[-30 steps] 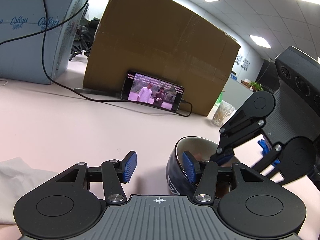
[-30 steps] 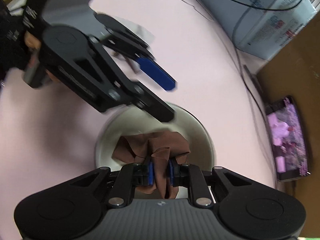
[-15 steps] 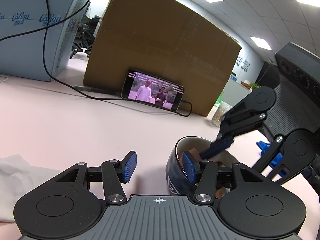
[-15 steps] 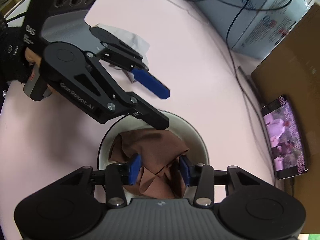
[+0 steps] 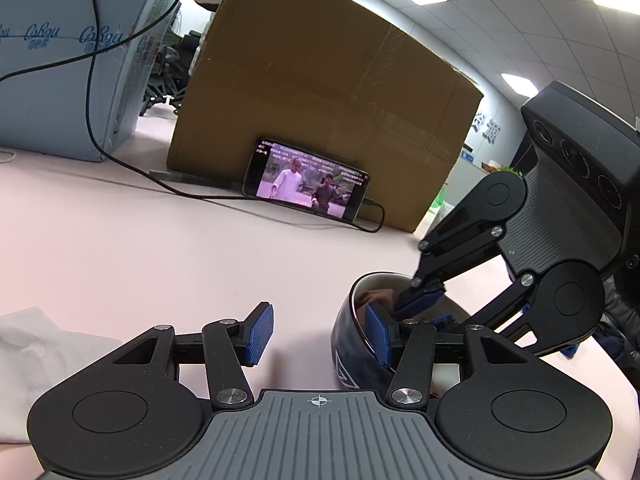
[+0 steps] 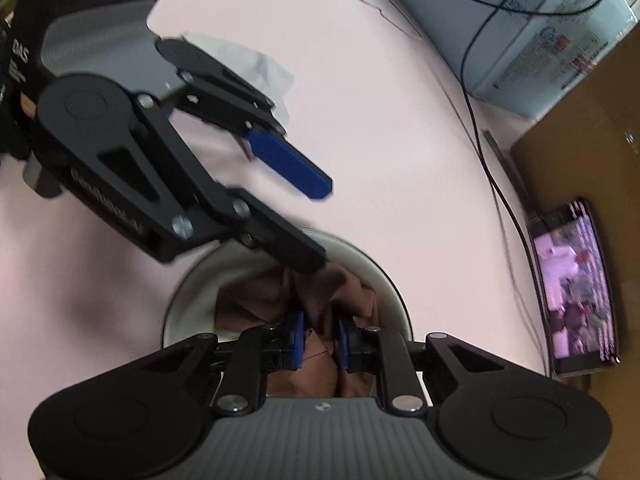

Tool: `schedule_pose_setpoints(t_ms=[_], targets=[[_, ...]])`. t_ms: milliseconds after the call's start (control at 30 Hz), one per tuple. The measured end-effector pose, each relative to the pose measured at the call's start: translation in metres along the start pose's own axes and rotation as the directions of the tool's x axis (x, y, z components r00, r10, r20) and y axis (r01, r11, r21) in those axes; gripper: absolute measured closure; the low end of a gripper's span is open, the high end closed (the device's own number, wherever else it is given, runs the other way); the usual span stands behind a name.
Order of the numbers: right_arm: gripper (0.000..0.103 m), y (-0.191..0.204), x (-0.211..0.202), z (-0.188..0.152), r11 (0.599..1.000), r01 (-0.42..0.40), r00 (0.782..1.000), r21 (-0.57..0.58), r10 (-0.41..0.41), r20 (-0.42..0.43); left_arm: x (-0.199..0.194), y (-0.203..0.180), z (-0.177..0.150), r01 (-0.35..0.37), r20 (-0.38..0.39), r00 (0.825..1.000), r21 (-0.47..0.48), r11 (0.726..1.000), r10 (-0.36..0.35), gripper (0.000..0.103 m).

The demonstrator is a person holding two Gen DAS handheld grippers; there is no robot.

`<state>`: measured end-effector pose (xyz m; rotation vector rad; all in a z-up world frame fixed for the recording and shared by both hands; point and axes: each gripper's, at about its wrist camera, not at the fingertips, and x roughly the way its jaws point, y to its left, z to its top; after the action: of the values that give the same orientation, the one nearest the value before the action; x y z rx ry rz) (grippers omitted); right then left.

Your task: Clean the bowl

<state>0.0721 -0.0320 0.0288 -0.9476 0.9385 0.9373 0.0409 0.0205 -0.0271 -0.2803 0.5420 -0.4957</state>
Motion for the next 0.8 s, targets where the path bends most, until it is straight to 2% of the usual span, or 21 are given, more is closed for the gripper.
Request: schedule_pose_setpoints(t_ms=[100,200,300,400,600,700,800], targets=[[0.085,0.001,-0.004,-0.006,1.0,-0.003,0.999,0.001,0.003,-0.034,0.0,0.0,0.0,0.0,0.001,1.0,0.001,1.0,0.0,0.053],[0.086,0.005,-0.007,-0.006,0.999,-0.043,0.998,-0.003,0.043,-0.044,0.0,0.0,0.0,-0.003,0.002,1.0,0.005,1.0,0.003,0.053],[0.086,0.009,-0.007,0.0,0.997,-0.075,0.997,-0.011,0.075,-0.002,-0.001,-0.001,0.0,-0.007,0.003,1.0,0.009,1.0,0.007,0.053],[0.086,0.008,-0.006,0.005,0.999,-0.05,0.999,-0.015,0.05,0.022,-0.001,-0.001,-0.001,-0.01,0.003,1.0,0.01,1.0,0.01,0.053],[0.086,0.004,-0.007,0.0,1.0,-0.005,0.999,0.004,0.005,-0.054,-0.001,-0.002,-0.001,-0.011,0.005,1.0,0.016,1.0,0.011,0.053],[0.086,0.008,-0.012,-0.005,1.0,-0.016,0.996,-0.004,0.016,-0.084,-0.001,-0.002,-0.001,-0.009,0.005,1.0,0.015,1.0,0.009,0.053],[0.086,0.011,-0.017,-0.005,0.998,-0.06,0.996,-0.013,0.059,-0.068,0.0,-0.001,-0.001,-0.006,0.002,1.0,0.012,1.0,0.006,0.053]])
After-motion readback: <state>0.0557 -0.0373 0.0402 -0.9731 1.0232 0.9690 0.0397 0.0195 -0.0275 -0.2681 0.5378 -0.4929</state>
